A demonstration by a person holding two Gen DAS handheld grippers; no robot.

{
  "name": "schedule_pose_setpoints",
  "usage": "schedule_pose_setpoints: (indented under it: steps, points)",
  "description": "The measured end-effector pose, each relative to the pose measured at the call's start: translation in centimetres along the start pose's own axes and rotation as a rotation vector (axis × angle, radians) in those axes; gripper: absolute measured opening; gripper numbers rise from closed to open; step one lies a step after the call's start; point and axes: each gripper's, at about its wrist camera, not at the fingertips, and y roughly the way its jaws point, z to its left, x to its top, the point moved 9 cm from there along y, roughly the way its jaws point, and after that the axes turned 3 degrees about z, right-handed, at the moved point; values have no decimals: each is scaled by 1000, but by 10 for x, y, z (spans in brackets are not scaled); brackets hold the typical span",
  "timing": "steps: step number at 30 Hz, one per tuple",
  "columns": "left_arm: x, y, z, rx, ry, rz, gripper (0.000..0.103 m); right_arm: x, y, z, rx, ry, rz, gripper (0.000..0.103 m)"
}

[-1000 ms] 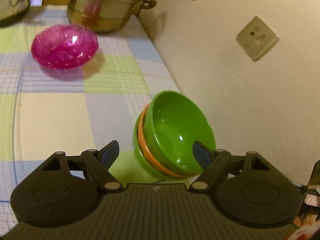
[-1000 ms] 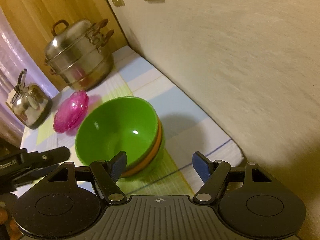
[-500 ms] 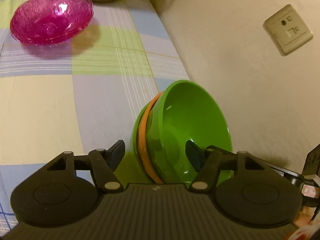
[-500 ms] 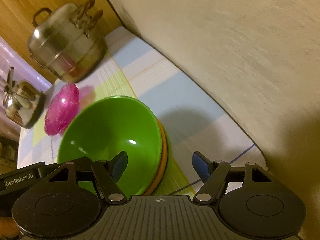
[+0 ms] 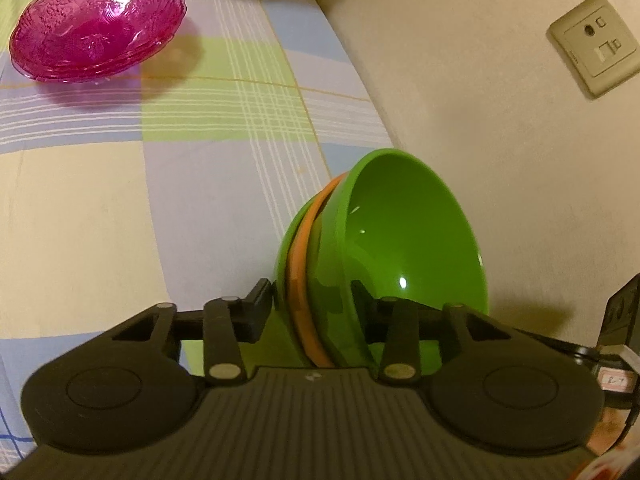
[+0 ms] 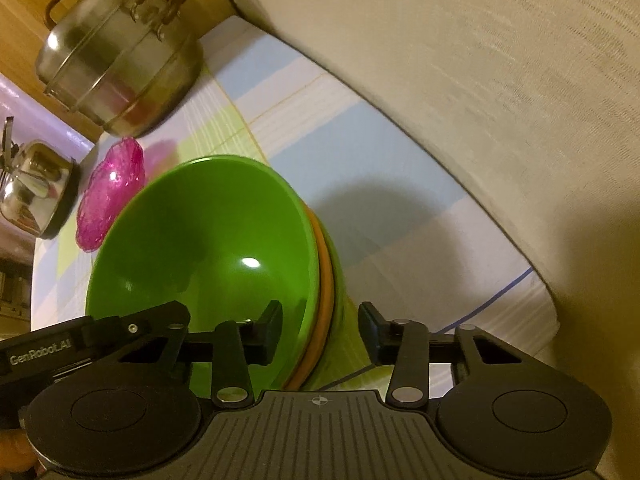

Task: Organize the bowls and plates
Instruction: 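Lift the bowl stack with both tools and carry it to the pink dishes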

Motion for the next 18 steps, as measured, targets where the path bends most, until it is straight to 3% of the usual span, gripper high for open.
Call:
schedule_pose_setpoints:
  steps: [18]
  points:
    - [-4, -3, 4, 24, 18, 2, 30, -8, 2, 1, 10, 26, 33, 28]
